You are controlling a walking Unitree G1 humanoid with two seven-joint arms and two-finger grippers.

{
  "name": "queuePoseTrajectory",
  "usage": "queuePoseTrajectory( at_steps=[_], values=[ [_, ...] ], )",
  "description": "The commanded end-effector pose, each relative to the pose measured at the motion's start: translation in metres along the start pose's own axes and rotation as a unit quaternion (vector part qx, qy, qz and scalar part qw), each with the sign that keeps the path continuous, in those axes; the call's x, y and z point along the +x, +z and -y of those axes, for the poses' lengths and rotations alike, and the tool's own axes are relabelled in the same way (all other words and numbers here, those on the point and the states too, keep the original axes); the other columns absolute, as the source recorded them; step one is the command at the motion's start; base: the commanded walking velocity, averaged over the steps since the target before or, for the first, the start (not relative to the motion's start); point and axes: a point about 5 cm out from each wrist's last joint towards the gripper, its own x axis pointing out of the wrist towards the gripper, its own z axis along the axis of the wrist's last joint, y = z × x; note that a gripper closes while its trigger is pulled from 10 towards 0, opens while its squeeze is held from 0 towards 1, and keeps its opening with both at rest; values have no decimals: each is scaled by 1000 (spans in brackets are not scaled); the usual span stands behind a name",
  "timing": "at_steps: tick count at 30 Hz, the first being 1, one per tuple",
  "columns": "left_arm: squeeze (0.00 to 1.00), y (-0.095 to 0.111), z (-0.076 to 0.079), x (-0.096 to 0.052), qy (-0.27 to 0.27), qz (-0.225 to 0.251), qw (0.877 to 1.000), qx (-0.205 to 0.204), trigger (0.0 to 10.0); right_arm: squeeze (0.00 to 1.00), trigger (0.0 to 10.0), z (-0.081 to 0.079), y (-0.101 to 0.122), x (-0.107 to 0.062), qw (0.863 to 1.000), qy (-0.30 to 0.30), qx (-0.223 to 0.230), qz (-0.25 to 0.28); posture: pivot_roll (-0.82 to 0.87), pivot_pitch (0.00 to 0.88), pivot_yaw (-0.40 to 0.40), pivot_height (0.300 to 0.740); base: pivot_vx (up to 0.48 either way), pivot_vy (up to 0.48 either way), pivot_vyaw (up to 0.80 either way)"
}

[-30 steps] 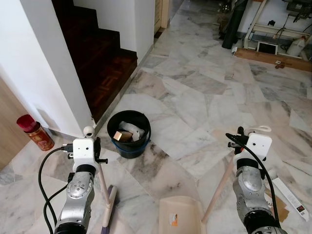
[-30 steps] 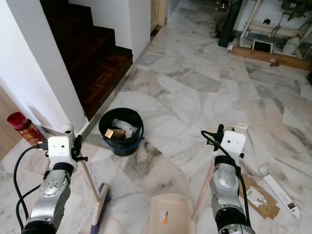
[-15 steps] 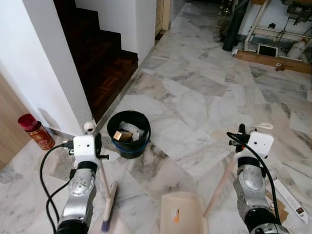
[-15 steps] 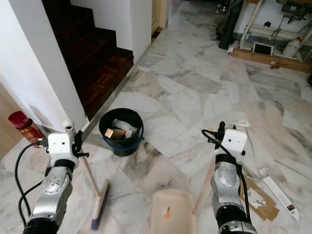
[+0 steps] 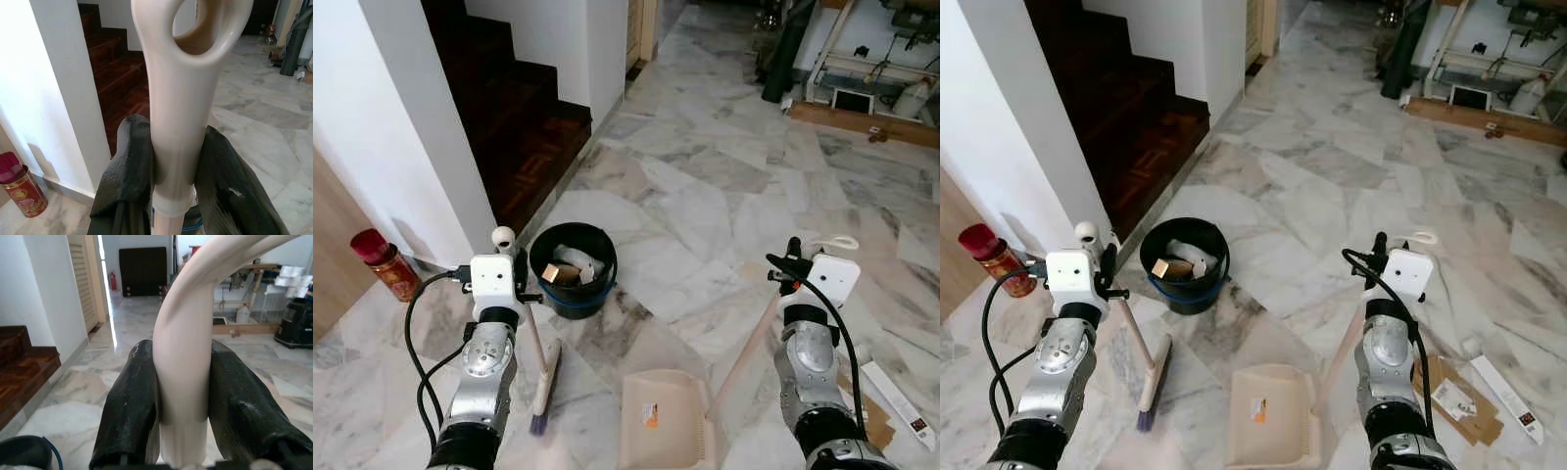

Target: Sweep floor

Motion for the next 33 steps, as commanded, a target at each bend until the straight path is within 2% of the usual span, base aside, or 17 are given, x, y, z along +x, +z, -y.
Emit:
queuePoseTrajectory(
  at_steps=[1,8,13,17,22,29,33],
  values=[
    [0,10,2,4,0,28,1000,-2,10000,0,10000,-3,6,4,1000,6,5,17,97,0,-68,740,0,0,0],
    [0,9,-3,4,8,31,999,0,10000,0,10000,-11,11,10,1000,13,22,18,103,0,-78,740,0,0,0],
    [0,5,-5,4,11,26,1000,-1,10000,0,10000,-9,4,7,1000,10,18,6,99,0,-72,740,0,0,-715],
    [0,5,-3,3,0,28,1000,4,10000,0,10000,-4,-5,-1,1000,3,8,-6,103,0,-61,740,0,0,-500],
    [0,3,-7,2,-6,24,1000,11,10000,0,10000,1,-10,-8,1000,-3,-13,-8,84,0,-36,740,0,0,0],
    [0,-11,-4,-3,-15,5,1000,15,10000,0,10000,13,-35,-30,998,-22,-20,-57,94,0,-32,740,0,0,0],
    [0,-12,-6,-10,-16,8,1000,16,10000,0,10000,9,-34,-36,999,-14,-19,-42,95,7,-33,740,0,0,0]
  ],
)
